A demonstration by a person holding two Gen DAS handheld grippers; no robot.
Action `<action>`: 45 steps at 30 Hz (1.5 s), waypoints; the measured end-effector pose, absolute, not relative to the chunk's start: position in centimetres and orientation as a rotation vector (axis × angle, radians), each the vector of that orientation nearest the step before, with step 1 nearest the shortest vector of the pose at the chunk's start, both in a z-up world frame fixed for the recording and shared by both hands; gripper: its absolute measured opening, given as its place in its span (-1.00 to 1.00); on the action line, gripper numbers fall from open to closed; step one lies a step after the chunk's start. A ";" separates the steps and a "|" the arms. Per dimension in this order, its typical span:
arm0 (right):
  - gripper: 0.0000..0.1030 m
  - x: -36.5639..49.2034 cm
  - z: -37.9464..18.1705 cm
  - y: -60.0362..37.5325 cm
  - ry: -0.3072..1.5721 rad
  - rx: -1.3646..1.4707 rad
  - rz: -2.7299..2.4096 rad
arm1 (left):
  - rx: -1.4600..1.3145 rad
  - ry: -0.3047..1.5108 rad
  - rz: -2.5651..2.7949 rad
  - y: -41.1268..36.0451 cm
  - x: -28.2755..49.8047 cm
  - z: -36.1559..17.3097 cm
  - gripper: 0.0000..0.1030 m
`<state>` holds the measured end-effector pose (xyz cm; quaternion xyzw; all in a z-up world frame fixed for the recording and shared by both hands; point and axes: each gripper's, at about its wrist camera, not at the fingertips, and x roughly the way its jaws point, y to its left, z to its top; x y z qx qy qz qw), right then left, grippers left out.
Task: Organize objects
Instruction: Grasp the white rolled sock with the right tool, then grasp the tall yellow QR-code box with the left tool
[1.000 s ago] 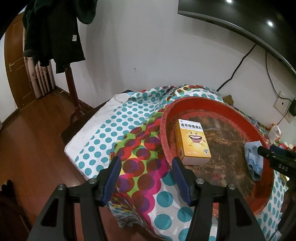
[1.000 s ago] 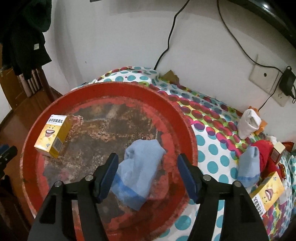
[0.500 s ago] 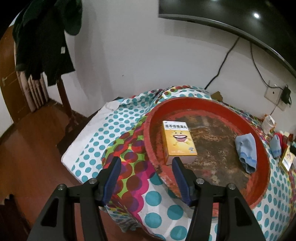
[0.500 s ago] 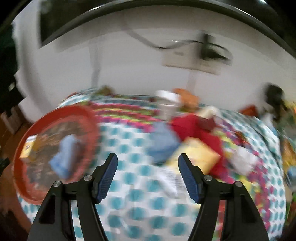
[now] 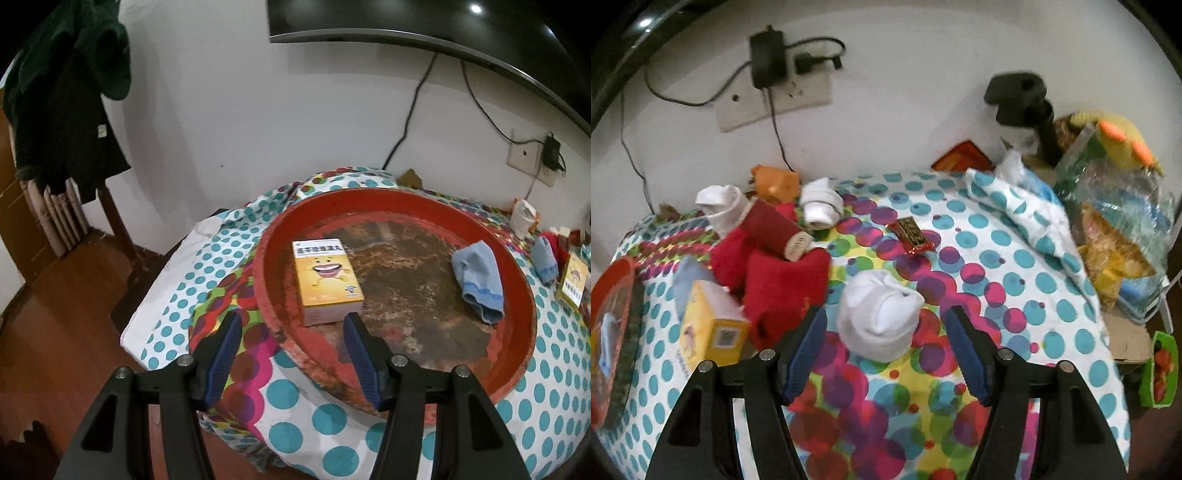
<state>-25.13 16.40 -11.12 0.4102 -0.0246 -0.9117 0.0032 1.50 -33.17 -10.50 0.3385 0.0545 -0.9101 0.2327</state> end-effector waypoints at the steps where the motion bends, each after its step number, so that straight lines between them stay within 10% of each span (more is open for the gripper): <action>1: 0.22 -25.6 -11.4 16.6 -0.080 1.293 -2.857 | 0.932 0.124 -2.509 -32.8 1.4 -10.6 0.14; 13: -0.20 -27.4 -13.7 15.5 -0.035 1.302 -2.742 | 0.910 -0.079 -2.704 -24.3 -1.3 -6.7 0.14; 31: -0.19 -24.5 -13.6 19.1 -0.001 1.322 -2.774 | 1.392 -0.385 -3.101 -1.7 -15.3 -10.8 0.14; 45: -0.17 -24.7 -13.8 19.3 -0.015 1.335 -2.760 | 1.463 -0.426 -3.006 1.2 -22.5 -13.4 0.14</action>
